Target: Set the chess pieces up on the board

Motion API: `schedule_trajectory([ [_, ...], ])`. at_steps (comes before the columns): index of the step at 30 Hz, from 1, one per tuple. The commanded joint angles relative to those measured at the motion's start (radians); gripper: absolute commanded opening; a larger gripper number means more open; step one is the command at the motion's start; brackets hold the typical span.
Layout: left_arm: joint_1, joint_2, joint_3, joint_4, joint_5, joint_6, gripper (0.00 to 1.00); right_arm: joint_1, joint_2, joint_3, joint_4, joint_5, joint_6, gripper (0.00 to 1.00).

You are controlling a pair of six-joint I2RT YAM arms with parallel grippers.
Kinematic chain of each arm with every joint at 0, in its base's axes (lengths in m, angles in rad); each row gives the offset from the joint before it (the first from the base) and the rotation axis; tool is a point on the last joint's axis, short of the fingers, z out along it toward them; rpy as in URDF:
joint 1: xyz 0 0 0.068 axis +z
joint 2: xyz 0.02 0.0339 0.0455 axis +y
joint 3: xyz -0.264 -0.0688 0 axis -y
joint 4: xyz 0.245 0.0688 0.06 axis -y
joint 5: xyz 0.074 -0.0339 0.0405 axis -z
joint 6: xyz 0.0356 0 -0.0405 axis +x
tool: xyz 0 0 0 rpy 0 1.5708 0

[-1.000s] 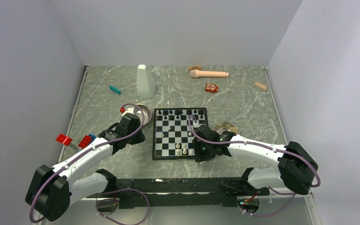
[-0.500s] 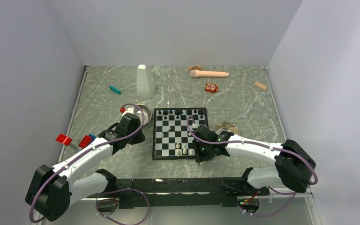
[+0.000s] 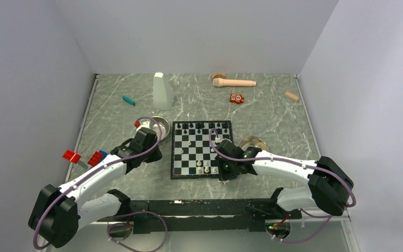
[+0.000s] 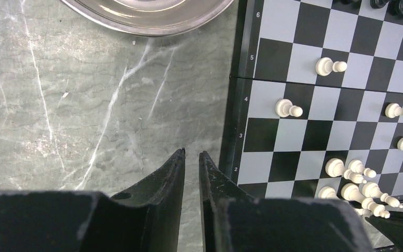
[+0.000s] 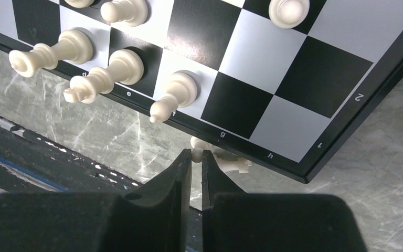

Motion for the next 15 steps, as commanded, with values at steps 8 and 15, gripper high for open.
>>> schedule_trajectory([
  [8,0.004,-0.009,0.005,0.030,0.015,0.007,0.22,0.003,-0.064,0.087,-0.059,0.084,0.018,0.12],
  [15,0.004,-0.012,0.007,0.032,0.013,0.007,0.22,-0.051,-0.072,0.158,-0.157,0.108,-0.026,0.11],
])
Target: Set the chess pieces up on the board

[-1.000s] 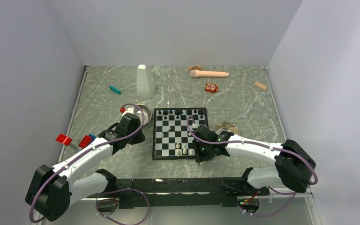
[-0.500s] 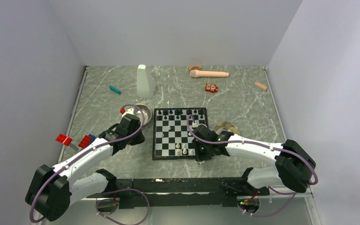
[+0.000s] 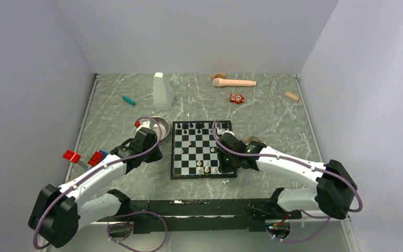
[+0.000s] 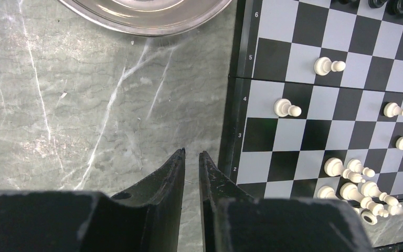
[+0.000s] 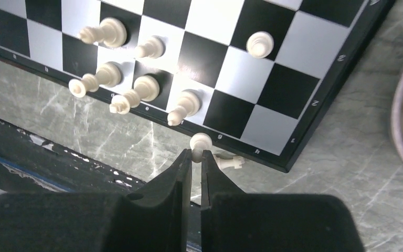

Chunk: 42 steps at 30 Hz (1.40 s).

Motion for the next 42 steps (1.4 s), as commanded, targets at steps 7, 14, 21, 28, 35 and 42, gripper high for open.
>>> schedule_trajectory([
  [7,0.004,-0.015,0.008,0.030,0.005,0.007,0.22,-0.201,-0.031,0.106,-0.129,-0.009,-0.114,0.11],
  [14,0.004,-0.006,0.009,0.032,0.004,0.009,0.22,-0.243,0.030,0.130,-0.130,-0.020,-0.158,0.11],
  [21,0.003,-0.008,0.002,0.032,0.004,0.007,0.22,-0.277,0.076,0.135,-0.093,-0.048,-0.166,0.11],
  [28,0.004,-0.011,-0.005,0.035,0.005,0.004,0.22,-0.280,0.100,0.115,-0.058,-0.090,-0.172,0.11],
  [35,0.004,-0.007,0.001,0.034,0.006,0.006,0.22,-0.282,0.126,0.108,-0.030,-0.097,-0.167,0.11],
  [42,0.005,-0.012,-0.007,0.035,0.004,0.004,0.22,-0.288,0.145,0.105,-0.022,-0.089,-0.162,0.11],
])
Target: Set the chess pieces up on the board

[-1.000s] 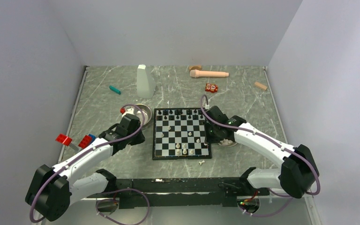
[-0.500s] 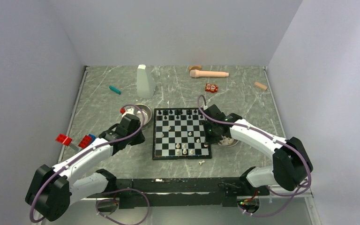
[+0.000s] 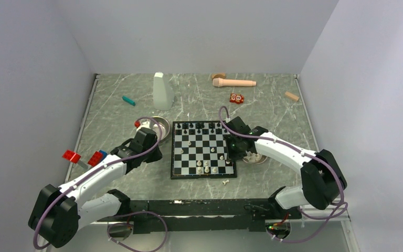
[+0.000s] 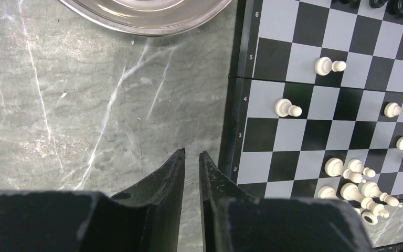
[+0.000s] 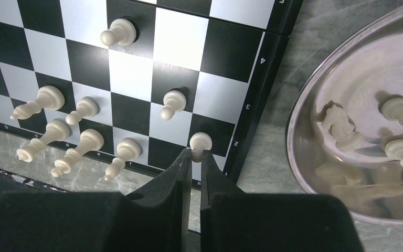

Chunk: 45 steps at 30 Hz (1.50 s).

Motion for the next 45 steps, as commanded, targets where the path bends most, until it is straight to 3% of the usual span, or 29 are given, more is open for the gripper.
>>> schedule_trajectory([
  [1,0.004,-0.012,-0.005,0.031,0.005,0.004,0.22,-0.007,0.011,0.009,0.028,-0.001,-0.002,0.11],
  [21,0.005,0.003,0.000,0.041,0.011,0.005,0.22,-0.015,0.034,0.001,0.039,0.002,0.001,0.13],
  [31,0.006,0.009,0.003,0.042,0.012,0.004,0.22,-0.014,0.019,0.014,0.029,0.004,-0.001,0.30],
  [45,0.005,0.005,0.015,0.030,0.006,0.006,0.22,-0.014,0.066,0.144,0.008,-0.004,-0.023,0.39],
])
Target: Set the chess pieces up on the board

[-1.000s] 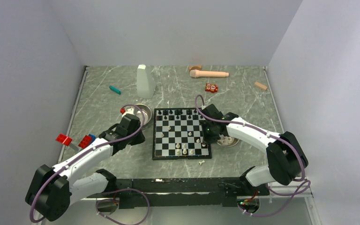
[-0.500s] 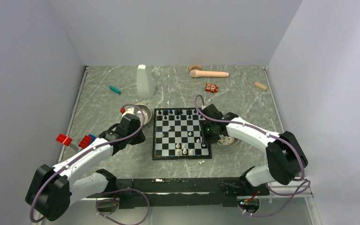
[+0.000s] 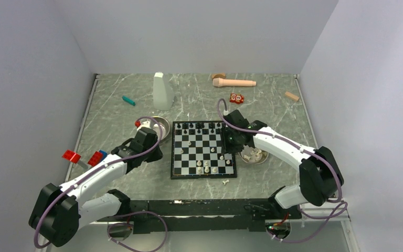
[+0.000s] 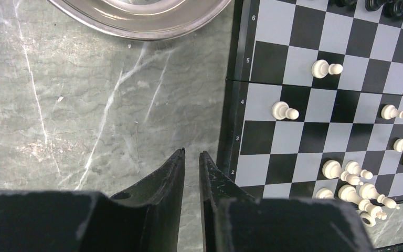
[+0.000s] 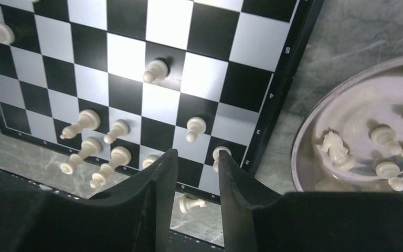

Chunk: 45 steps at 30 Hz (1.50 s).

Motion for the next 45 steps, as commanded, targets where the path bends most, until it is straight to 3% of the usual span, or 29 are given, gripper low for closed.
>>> schedule_trajectory([
  [1,0.006,-0.005,0.015,0.012,0.004,0.007,0.22,-0.005,0.036,0.061,0.010,-0.008,-0.015,0.39],
  [20,0.005,0.000,0.010,0.023,0.012,0.007,0.22,-0.002,0.120,0.068,0.030,-0.063,-0.023,0.37],
  [35,0.006,-0.002,-0.003,0.027,0.014,0.002,0.22,0.005,0.133,0.065,0.032,-0.065,-0.027,0.27],
  [45,0.005,-0.013,-0.013,0.024,0.010,-0.001,0.22,0.010,0.146,0.068,0.036,-0.071,-0.031,0.25],
])
